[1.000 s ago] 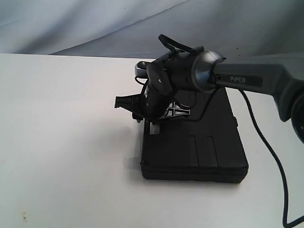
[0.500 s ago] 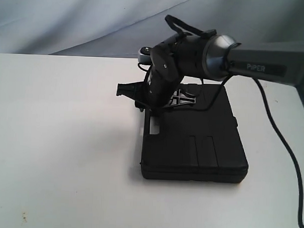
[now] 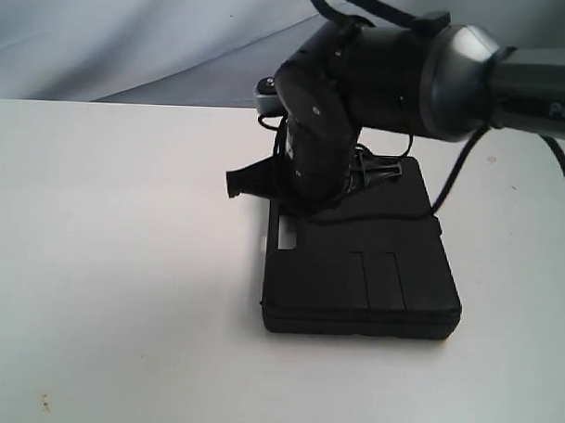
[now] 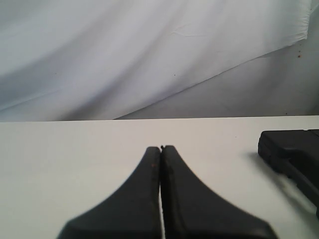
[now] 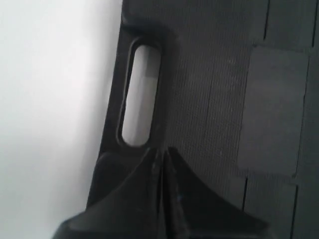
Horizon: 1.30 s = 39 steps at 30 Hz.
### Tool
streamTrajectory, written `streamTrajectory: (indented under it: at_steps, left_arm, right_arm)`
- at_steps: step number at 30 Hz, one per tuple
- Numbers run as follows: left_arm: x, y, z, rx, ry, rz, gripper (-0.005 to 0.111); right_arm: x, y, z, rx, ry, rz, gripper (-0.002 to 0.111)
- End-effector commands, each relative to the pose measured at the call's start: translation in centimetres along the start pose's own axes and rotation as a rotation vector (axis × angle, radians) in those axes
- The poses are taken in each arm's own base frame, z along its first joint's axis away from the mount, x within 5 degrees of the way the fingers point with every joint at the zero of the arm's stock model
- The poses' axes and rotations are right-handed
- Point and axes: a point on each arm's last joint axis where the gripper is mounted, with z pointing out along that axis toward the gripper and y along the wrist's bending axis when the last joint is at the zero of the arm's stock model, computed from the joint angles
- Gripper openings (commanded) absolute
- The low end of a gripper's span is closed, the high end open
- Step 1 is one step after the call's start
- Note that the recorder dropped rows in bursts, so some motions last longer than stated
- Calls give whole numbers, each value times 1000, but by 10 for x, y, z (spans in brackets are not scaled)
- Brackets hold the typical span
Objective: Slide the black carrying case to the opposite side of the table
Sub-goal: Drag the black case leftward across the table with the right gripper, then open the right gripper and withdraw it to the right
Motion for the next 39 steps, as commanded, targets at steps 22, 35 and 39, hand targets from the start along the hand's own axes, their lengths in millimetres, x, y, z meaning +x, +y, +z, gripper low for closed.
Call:
streamTrajectory:
  at_steps: [22,35,39]
  left_arm:
    - [1,0,0,-2,-4,-2,0]
    - [1,0,0,-2,-4,-2,0]
    - [1,0,0,-2,-4,-2,0]
  right_arm:
    - [106,-78,-107,-253,-303,19,0]
    - [141,-149,-108,-259,-416,197,0]
    - [156,-165,-106,-267,-457,237,0]
